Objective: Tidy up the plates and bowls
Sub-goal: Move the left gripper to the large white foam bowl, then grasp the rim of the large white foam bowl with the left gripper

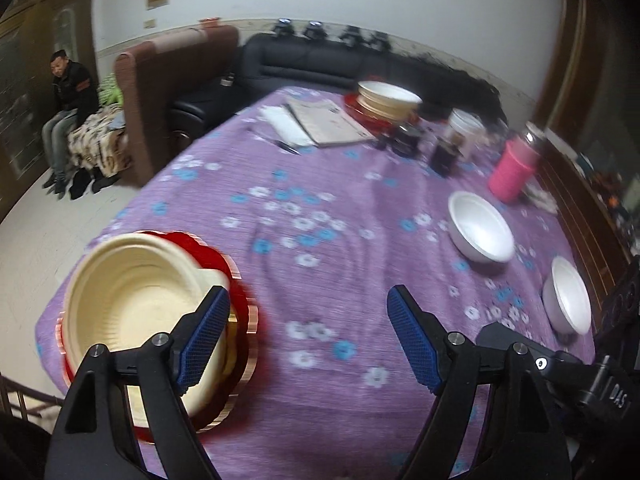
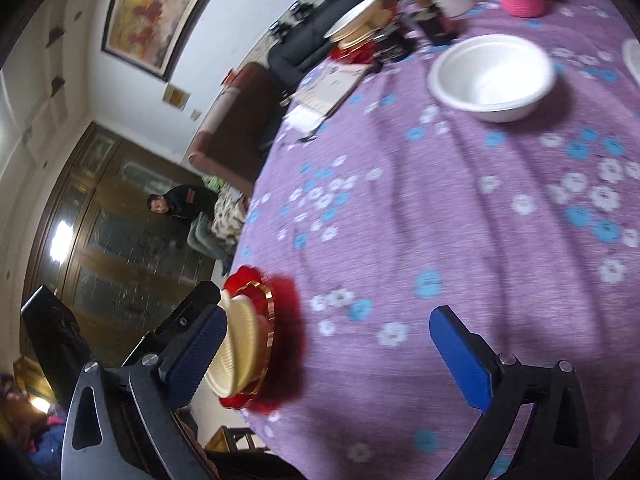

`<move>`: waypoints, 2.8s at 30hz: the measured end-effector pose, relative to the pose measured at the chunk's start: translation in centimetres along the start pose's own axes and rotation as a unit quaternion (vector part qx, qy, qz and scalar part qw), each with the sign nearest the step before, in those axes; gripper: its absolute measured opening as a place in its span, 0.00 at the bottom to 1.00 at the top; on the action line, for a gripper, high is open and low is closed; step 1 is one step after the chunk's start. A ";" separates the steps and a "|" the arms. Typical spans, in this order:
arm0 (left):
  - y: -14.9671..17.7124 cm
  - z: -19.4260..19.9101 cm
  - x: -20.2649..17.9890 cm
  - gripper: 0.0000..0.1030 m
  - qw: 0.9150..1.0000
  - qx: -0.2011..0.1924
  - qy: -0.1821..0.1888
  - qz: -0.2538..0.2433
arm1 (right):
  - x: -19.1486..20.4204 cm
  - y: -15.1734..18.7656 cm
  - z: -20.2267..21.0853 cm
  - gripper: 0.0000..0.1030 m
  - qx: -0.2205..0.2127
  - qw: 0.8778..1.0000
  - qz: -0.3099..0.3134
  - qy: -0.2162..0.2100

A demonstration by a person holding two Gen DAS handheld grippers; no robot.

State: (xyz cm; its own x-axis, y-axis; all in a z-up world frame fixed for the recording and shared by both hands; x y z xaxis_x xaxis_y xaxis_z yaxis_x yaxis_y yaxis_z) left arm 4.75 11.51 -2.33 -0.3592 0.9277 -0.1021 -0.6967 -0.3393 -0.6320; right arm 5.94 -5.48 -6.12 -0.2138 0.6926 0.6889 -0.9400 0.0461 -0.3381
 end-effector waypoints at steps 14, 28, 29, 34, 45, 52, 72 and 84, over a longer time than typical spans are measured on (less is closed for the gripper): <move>0.5 -4.0 -6.0 0.79 0.998 0.039 0.010 -0.049 | -7.7 -3.0 4.3 0.99 -0.047 0.996 -0.067 0.033; -1.0 -7.8 -9.0 0.79 0.996 0.065 0.023 -0.050 | -10.0 -6.5 5.4 0.99 -0.074 0.992 -0.087 0.044; -1.4 -8.1 -9.3 0.79 0.996 0.066 0.027 -0.046 | -10.3 -7.1 5.6 0.99 -0.078 0.992 -0.093 0.045; -3.3 -9.7 -11.9 0.79 0.995 0.069 0.048 -0.045 | -11.0 -9.8 6.1 0.99 -0.094 0.988 -0.117 0.034; -6.0 -14.8 -16.0 0.78 0.994 0.079 0.060 -0.039 | -13.6 -16.0 3.9 0.87 -0.098 0.984 -0.143 0.043; -6.2 -17.6 -16.9 0.78 0.994 0.088 0.057 -0.033 | -16.7 -17.7 1.8 0.69 -0.085 0.980 -0.166 0.067; -4.9 -19.1 -19.4 0.13 0.990 0.093 0.049 -0.093 | -18.1 -18.1 -1.0 0.08 -0.057 0.981 -0.140 0.121; -4.2 -16.8 -19.1 0.12 0.989 0.083 0.058 -0.104 | -17.0 -16.5 0.5 0.08 -0.065 0.982 -0.130 0.123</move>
State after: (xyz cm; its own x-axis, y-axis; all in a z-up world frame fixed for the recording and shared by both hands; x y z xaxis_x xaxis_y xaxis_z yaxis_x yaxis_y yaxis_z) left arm 24.93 -2.22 -10.63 -0.1304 0.9885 -0.0769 -0.8433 -0.1514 -0.5156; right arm 24.99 -18.38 -11.91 0.1149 0.7979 0.5918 -0.9090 0.3246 -0.2613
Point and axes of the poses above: each gripper's, at about its wrist camera, not at the fingertips, and z roughly against the way its jaws point, x to its left, y to its underside, the point moved 9 cm from there along -z, roughly the way its jaws point, and after that the axes turned 3 degrees about x, right-handed, at the moved point
